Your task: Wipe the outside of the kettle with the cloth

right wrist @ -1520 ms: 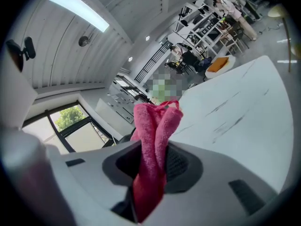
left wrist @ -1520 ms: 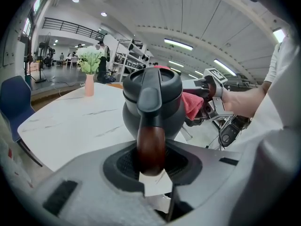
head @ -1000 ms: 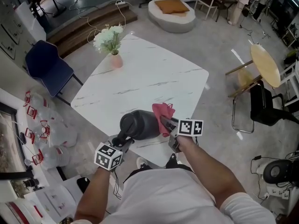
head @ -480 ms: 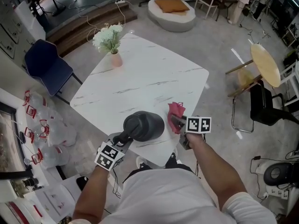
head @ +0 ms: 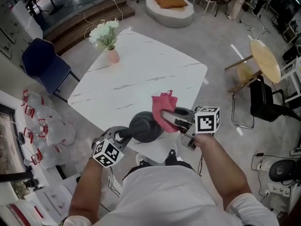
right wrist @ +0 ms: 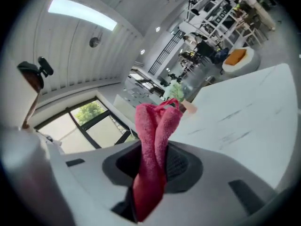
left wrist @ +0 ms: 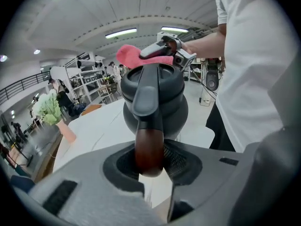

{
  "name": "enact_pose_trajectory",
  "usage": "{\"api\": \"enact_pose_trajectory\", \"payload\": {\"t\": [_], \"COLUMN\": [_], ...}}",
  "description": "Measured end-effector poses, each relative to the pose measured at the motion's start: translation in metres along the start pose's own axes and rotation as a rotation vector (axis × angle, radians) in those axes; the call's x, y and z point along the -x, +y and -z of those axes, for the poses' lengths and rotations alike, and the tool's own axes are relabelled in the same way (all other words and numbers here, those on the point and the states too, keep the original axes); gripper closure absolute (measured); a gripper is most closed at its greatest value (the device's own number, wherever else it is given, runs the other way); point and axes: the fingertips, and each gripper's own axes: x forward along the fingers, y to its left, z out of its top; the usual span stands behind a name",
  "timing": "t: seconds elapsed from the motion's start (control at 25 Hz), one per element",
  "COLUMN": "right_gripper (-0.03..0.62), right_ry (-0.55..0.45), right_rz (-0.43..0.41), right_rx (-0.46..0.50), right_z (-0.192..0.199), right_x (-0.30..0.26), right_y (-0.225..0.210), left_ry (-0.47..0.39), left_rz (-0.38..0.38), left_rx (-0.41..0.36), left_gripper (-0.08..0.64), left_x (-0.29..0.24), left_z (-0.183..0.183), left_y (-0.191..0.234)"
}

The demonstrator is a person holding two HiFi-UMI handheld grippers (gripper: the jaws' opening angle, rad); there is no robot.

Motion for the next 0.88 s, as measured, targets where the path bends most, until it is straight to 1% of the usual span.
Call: {"api": "enact_pose_trajectory", "payload": {"t": [0.04, 0.12, 0.2, 0.32, 0.44, 0.6, 0.76, 0.88], "right_gripper": [0.483, 0.483, 0.483, 0.483, 0.483, 0.483, 0.483, 0.485], "right_ry": [0.021, 0.062, 0.102, 0.165, 0.202, 0.177, 0.194, 0.199], "right_rz": [-0.023, -0.032, -0.015, 0.014, 0.06, 0.114, 0.19, 0.233], "right_rx": [0.026, 0.072, 0.098, 0.099, 0.115, 0.079, 0.062, 0.017], "right_z": [0.001, 0.006, 0.015, 0.033, 0.046, 0.048, 0.061, 0.074], "right_x": [-0.004, -0.012, -0.018, -0.024, -0.027, -0.021, -0.014, -0.012], "right_y": [0.009, 0.017, 0.013, -0.001, -0.016, -0.037, -0.068, -0.093], "left_ry": [0.0, 0.003, 0.011, 0.024, 0.032, 0.036, 0.032, 0.036], "left_rz": [0.001, 0.004, 0.003, -0.008, -0.012, -0.025, -0.044, -0.052], "left_rx": [-0.023, -0.067, -0.113, -0.178, -0.219, -0.245, -0.267, -0.275], "left_gripper": [0.454, 0.454, 0.454, 0.453, 0.453, 0.453, 0.453, 0.454], "left_x": [0.0, 0.0, 0.0, -0.002, -0.003, -0.003, -0.001, 0.0], "left_z": [-0.001, -0.003, -0.004, -0.005, -0.004, -0.004, -0.004, -0.002], "left_y": [-0.001, -0.002, -0.004, -0.005, -0.006, -0.005, -0.007, -0.008]}}
